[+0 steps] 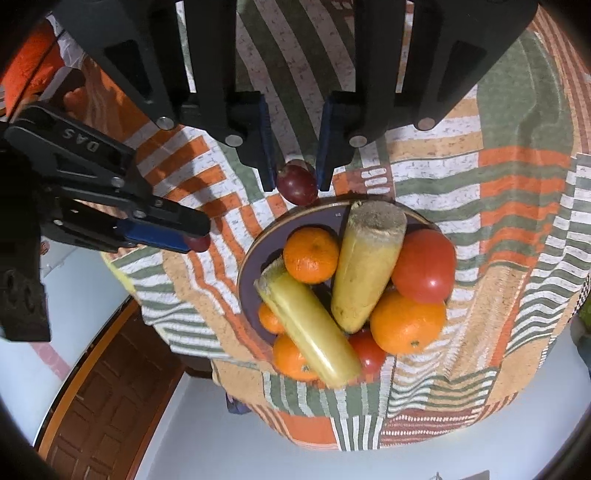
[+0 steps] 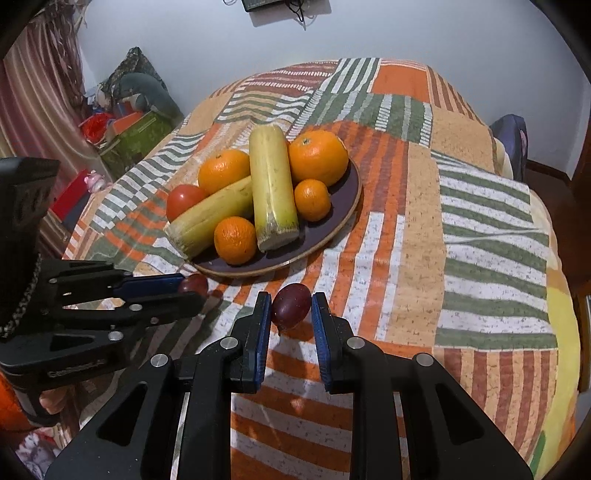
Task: Organize fruits
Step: 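Place both dark red grapes on the purple plate and open both tools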
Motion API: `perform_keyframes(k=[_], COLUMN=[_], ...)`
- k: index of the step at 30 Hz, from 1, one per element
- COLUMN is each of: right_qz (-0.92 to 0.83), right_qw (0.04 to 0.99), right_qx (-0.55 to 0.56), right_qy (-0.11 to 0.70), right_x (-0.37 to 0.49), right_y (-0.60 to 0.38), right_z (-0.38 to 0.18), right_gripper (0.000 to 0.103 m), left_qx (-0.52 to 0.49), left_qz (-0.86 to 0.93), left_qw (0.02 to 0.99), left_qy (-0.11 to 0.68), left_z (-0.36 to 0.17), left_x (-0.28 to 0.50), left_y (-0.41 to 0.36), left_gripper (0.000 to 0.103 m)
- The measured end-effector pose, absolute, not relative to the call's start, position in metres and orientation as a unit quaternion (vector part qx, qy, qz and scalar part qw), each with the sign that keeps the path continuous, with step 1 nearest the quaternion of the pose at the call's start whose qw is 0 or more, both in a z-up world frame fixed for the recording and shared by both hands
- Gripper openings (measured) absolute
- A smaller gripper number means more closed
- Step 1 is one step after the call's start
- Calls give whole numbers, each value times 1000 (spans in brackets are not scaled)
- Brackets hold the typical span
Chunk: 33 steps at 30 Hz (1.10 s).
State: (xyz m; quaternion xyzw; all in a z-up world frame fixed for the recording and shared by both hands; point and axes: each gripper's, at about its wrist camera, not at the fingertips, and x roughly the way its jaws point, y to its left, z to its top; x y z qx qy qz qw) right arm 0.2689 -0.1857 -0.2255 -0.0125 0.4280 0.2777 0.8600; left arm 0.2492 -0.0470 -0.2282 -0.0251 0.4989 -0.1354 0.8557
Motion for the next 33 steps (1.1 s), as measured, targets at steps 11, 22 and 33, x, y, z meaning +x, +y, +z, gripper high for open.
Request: perform_keyframes(k=[11,22,33], right_qz=[274,266,259], right_qw=[874,871,870], right_qx=[-18,-27,-28], right_qy=[402,412,418], right_x=[290,314,321], right_y=[-179,-170,-172], right_z=[-210,-223,-229], right_gripper=[20,20,21], left_qx=[-45,-39,-37], left_qz=[-128,-127,-117], left_qw=[877,879,878], left_qy=[460,458,462], left_z=[-196,-203,-212], left_x=[268,296,307], left_y=[-39,-49,-50], left_gripper=[21,21,21])
